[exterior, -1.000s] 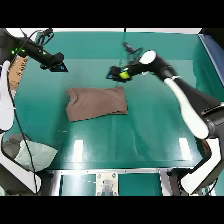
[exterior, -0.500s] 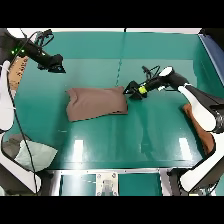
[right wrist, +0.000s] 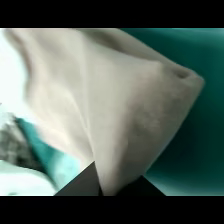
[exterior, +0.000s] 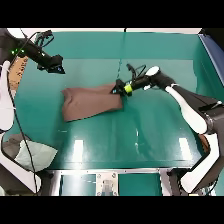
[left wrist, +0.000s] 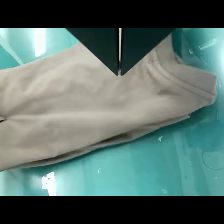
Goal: Fold the shirts.
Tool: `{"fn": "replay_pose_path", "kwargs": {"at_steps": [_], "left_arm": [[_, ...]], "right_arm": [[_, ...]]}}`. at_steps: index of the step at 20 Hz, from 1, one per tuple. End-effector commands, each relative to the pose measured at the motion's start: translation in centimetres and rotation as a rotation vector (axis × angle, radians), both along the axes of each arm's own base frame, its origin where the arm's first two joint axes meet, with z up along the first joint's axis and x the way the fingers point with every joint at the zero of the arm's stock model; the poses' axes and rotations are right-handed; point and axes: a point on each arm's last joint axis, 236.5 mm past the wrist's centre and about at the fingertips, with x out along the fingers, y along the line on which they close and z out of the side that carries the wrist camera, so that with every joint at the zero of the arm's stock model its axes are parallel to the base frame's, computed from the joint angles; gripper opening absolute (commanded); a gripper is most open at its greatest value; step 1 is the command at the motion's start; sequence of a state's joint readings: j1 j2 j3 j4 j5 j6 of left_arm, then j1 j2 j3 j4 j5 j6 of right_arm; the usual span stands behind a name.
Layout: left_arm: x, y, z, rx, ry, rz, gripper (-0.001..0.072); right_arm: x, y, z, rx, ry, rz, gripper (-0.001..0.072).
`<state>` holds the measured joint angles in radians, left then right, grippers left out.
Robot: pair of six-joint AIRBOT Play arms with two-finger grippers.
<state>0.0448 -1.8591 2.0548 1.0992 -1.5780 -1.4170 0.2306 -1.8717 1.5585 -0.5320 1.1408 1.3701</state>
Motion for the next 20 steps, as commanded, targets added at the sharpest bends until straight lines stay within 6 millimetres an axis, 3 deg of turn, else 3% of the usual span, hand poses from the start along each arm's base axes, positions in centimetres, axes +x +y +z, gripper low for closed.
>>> {"fn": "replay_pose_path", "kwargs": {"at_steps": [1,5,12,15,20], "left_arm": [[-0.2,0.1,-0.1,0.002,0.009,-0.003,0.0021],[-0.2,0.0,-0.1,0.001,0.009,-0.003,0.0021],[-0.2,0.0,-0.1,0.000,0.008,-0.004,0.0021],[-0.2,0.0,0.0,-0.002,0.008,-0.004,0.0021],[-0.2,-0.1,0.0,-0.003,0.007,-0.007,0.0021]], "right_arm": [[2.9,-3.0,8.5,0.028,-0.159,-0.065,0.0020],[4.4,-13.9,15.6,-0.081,-0.283,-0.251,0.0019],[1.2,-35.9,22.6,-0.288,-0.345,-0.707,0.0019],[-1.5,-42.1,23.2,-0.321,-0.312,-0.836,0.0018],[-6.6,-51.2,21.2,-0.567,-0.197,-1.031,0.0017]]}}
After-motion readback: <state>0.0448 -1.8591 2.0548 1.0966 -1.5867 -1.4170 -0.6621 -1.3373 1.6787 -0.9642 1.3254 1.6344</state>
